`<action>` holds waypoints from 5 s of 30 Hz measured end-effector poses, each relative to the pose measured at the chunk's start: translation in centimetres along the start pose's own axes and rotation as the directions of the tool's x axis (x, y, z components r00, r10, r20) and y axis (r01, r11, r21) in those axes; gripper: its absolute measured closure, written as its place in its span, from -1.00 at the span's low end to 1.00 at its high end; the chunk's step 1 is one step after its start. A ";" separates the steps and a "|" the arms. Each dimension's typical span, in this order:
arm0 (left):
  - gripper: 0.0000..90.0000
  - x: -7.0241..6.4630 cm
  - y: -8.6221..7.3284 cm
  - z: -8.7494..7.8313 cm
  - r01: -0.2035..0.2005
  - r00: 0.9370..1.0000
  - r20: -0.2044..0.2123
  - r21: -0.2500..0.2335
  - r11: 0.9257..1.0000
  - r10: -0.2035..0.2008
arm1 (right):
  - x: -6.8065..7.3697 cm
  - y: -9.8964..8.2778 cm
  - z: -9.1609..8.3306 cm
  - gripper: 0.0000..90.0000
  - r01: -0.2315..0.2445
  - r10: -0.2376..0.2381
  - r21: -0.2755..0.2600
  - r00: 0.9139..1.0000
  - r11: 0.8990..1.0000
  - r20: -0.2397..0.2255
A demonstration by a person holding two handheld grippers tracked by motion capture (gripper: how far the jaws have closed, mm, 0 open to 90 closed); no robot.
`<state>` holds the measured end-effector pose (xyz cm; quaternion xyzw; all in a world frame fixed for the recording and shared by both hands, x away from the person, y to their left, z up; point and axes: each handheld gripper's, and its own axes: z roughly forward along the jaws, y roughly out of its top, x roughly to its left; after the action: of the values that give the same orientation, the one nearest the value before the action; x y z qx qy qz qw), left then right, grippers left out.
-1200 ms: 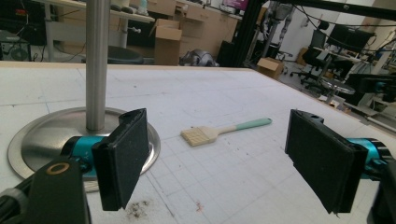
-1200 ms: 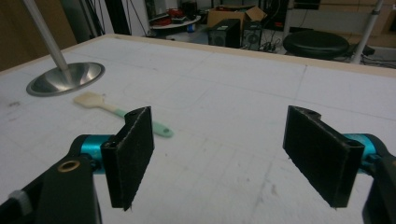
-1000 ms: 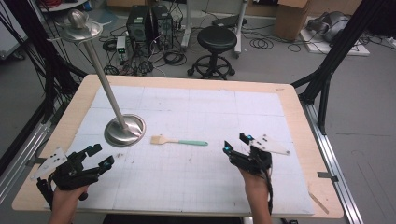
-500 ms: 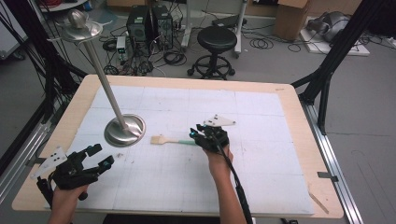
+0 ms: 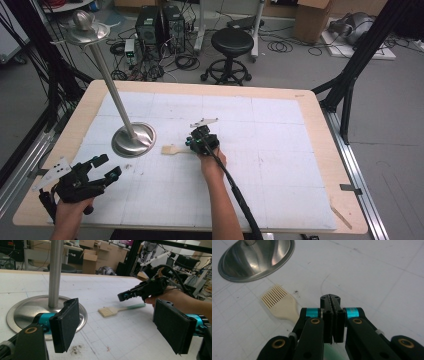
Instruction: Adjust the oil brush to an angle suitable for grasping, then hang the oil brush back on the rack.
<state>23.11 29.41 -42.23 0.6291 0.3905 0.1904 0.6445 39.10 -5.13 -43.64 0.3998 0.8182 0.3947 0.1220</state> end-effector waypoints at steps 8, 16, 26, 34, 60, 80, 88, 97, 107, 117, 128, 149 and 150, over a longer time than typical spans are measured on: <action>-0.51 0.1 0.0 -0.1 0.006 1.000 0.001 0.003 1.000 -0.007 | 1.1 -0.4 0.8 0.98 0.040 -0.039 0.054 0.999 0.998 -0.027; -0.51 0.0 0.0 0.1 0.003 1.000 0.001 0.007 1.000 -0.003 | 1.7 -0.7 0.1 0.98 0.051 -0.044 0.087 0.996 0.995 -0.079; -0.50 0.1 0.0 0.0 0.032 0.999 0.008 -0.006 0.999 -0.032 | 2.5 -1.9 -1.1 0.98 0.056 -0.046 0.100 0.993 0.993 -0.106; -0.50 -0.1 0.0 0.1 0.017 1.000 0.008 0.006 1.000 -0.018 | 3.1 -3.2 -2.2 0.98 0.059 -0.048 0.083 0.992 0.995 -0.119; -0.49 -0.1 0.0 0.2 0.010 1.000 -0.007 0.020 1.000 -0.010 | 1.1 -6.9 -9.7 0.95 0.040 -0.042 -0.031 0.997 0.999 -0.066; -0.49 -0.3 -0.1 0.5 -0.005 1.000 -0.009 0.040 0.999 0.006 | -3.4 -10.1 -10.4 0.98 -0.028 0.028 -0.002 0.997 1.000 0.079; -0.49 -0.3 -0.2 0.5 -0.003 1.000 -0.010 0.040 0.999 0.004 | -2.3 -9.8 -9.9 0.98 -0.004 0.004 0.006 1.000 1.000 0.026; -0.49 -0.2 -0.2 0.4 -0.006 1.000 -0.003 0.039 0.999 0.006 | -1.9 -9.6 -11.3 0.67 -0.043 0.044 -0.056 0.999 0.997 0.004; -0.49 -0.5 -0.1 0.5 -0.017 1.000 0.003 0.047 0.999 0.017 | -4.8 -12.9 -21.1 -0.16 -0.110 0.155 -0.287 0.978 0.952 0.142; -0.49 -1.3 0.3 0.7 -0.036 0.999 0.026 0.045 0.998 0.035 | -5.6 -16.4 -26.3 -0.61 -0.086 0.182 -0.404 0.962 0.911 0.203; -0.49 -1.4 0.2 0.8 -0.037 0.999 0.030 0.049 0.998 0.036 | -5.4 -18.5 -28.7 -0.63 -0.053 0.173 -0.430 0.954 0.901 0.246; -0.49 -1.8 -0.1 1.2 -0.053 0.998 0.043 0.075 0.996 0.050 | -5.7 -18.7 -28.6 -0.63 -0.082 0.213 -0.438 0.942 0.895 0.259; -0.49 -1.8 0.0 1.3 -0.059 0.997 0.046 0.081 0.995 0.055 | -5.7 -18.8 -28.5 -0.63 -0.087 0.218 -0.437 0.941 0.895 0.259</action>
<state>22.92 27.25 -41.92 0.6700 0.3659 0.1787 0.6207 17.61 -31.95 -39.46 0.4833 0.6515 0.5040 0.2967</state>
